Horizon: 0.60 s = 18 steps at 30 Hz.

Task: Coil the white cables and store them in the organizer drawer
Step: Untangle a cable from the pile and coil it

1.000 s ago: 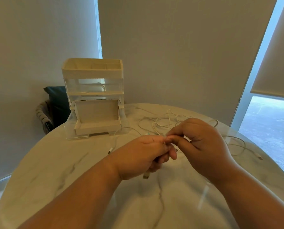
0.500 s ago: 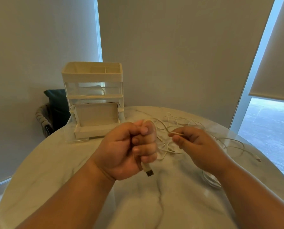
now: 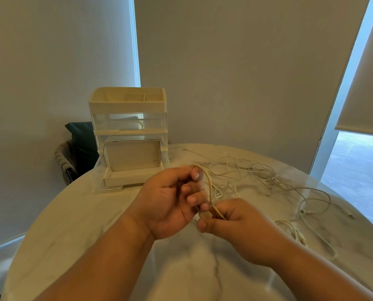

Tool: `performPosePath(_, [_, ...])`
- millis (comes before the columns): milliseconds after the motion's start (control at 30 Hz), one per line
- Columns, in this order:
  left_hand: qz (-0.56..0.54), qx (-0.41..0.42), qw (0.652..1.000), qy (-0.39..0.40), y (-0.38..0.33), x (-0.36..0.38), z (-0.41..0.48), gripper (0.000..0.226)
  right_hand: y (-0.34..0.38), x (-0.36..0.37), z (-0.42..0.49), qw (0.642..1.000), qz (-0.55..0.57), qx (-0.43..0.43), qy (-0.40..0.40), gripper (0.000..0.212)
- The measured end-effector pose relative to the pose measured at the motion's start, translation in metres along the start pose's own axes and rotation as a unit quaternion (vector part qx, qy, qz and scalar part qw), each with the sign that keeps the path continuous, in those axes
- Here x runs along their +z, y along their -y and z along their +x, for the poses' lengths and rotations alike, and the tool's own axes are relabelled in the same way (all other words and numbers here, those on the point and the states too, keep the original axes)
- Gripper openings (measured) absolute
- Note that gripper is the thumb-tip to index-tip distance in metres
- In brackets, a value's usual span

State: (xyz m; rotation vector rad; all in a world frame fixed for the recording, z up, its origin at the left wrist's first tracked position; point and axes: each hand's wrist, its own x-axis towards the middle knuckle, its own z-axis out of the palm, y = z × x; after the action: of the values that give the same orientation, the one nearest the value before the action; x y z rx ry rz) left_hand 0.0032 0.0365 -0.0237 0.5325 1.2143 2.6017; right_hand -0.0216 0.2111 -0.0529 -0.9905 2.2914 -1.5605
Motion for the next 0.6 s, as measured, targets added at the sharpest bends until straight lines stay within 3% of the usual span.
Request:
performPosePath(100, [0.047,-0.036,0.998,-0.017,-0.002,0.0,-0.003,0.039,0.0,-0.002,-0.001,0.997,-0.073,0.003,0.027,0.048])
performPosePath(200, [0.071,-0.042,0.996,-0.034,-0.007,0.0,-0.005,0.043,0.003,-0.005,-0.003,0.995,-0.093,-0.033,0.017,0.024])
performPosePath(267, [0.079,-0.049,0.995,-0.026,-0.012,-0.001,-0.007,0.045,0.005,-0.017,-0.003,0.995,-0.043,-0.05,-0.071,0.014])
performPosePath(333, [0.093,-0.08,0.992,0.019,-0.016,-0.003,-0.009,0.044,0.009,-0.035,-0.005,0.978,-0.009,-0.068,-0.199,0.028])
performPosePath(400, [0.117,-0.114,0.984,0.074,-0.014,-0.002,-0.011,0.033,0.01,-0.047,-0.006,0.957,-0.009,-0.07,-0.282,0.028])
performPosePath(600, [0.155,-0.162,0.97,0.096,0.002,0.003,-0.011,0.041,0.008,-0.038,0.002,0.947,-0.014,-0.053,-0.317,0.012])
